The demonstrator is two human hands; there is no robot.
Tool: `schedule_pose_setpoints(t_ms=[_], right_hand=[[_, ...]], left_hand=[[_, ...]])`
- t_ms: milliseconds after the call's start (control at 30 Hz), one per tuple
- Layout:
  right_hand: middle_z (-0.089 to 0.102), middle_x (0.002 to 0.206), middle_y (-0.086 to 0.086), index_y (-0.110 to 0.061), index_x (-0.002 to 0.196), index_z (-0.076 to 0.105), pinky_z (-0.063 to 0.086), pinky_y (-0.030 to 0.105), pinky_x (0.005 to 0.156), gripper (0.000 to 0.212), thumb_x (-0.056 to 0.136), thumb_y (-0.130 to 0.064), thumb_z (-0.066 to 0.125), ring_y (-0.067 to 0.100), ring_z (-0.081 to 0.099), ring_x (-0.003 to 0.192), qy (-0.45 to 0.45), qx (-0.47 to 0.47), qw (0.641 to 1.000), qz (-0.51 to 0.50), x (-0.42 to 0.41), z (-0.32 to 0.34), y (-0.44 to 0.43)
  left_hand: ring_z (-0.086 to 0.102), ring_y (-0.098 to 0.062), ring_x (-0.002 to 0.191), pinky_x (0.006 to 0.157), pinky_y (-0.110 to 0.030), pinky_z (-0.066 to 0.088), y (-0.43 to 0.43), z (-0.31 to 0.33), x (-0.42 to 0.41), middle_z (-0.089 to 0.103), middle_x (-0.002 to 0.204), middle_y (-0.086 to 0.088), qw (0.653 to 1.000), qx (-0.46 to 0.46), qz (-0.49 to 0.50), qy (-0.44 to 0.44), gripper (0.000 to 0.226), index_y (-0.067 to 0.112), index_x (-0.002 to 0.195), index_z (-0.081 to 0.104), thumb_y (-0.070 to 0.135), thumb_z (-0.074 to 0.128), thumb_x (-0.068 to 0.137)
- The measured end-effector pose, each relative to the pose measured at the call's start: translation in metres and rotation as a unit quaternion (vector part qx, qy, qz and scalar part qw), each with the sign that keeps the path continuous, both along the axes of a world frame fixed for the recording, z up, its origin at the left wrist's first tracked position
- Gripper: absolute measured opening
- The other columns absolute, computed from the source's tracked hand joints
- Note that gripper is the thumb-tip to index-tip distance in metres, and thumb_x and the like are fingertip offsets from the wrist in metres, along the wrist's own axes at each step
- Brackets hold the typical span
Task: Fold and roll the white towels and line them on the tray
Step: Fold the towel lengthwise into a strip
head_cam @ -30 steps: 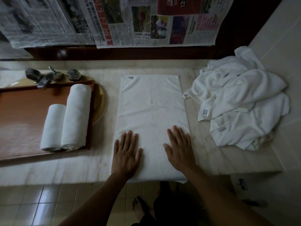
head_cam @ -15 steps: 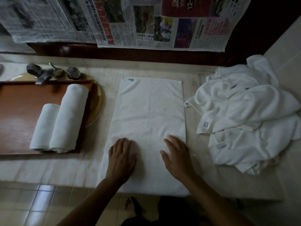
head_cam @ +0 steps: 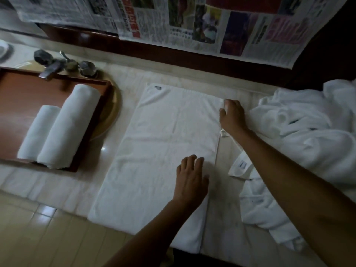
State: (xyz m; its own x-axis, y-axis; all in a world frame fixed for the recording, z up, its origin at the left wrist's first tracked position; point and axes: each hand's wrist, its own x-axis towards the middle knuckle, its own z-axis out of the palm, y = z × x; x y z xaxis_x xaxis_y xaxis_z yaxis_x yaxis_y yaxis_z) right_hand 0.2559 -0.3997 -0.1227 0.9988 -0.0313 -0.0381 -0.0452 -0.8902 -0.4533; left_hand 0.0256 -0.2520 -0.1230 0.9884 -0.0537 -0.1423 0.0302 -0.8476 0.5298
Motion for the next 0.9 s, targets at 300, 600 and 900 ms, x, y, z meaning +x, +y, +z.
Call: schedule_pose_setpoints(t_ms=[300, 600, 900], right_hand=[[0.054, 0.131, 0.018, -0.008, 0.125, 0.061, 0.047, 0.039, 0.099, 0.033, 0.099, -0.028, 0.064, 0.035, 0.057, 0.117, 0.063, -0.011, 0.998, 0.013, 0.059, 0.003, -0.001], [0.063, 0.096, 0.005, -0.012, 0.1, 0.057, 0.043, 0.029, 0.071, 0.008, 0.097, -0.018, 0.053, 0.018, 0.06, 0.075, 0.118, 0.033, 0.992, 0.04, 0.076, 0.034, -0.007], [0.072, 0.103, 0.011, -0.018, 0.097, 0.071, 0.056, 0.034, 0.079, 0.025, 0.095, 0.0, 0.053, 0.024, 0.066, 0.095, 0.189, 0.391, 0.898, -0.065, 0.076, 0.051, -0.006]], left_hand=[[0.042, -0.028, 0.129, 0.107, -0.046, 0.042, -0.02, -0.015, 0.016, 0.044, 0.143, -0.003, 0.997, 0.075, 0.005, 0.003, 0.044, 0.023, 0.132, 0.05, 0.048, 0.046, 0.096], [0.048, -0.026, 0.095, 0.086, -0.044, 0.045, -0.034, -0.004, 0.023, 0.052, 0.104, -0.004, 0.995, 0.095, 0.042, 0.0, 0.045, 0.019, 0.101, 0.055, 0.06, 0.046, 0.085], [0.037, -0.017, 0.092, 0.078, -0.026, 0.029, -0.003, 0.043, 0.038, 0.042, 0.097, 0.003, 0.99, -0.1, 0.074, 0.063, 0.011, 0.014, 0.092, 0.049, 0.017, 0.05, 0.102]])
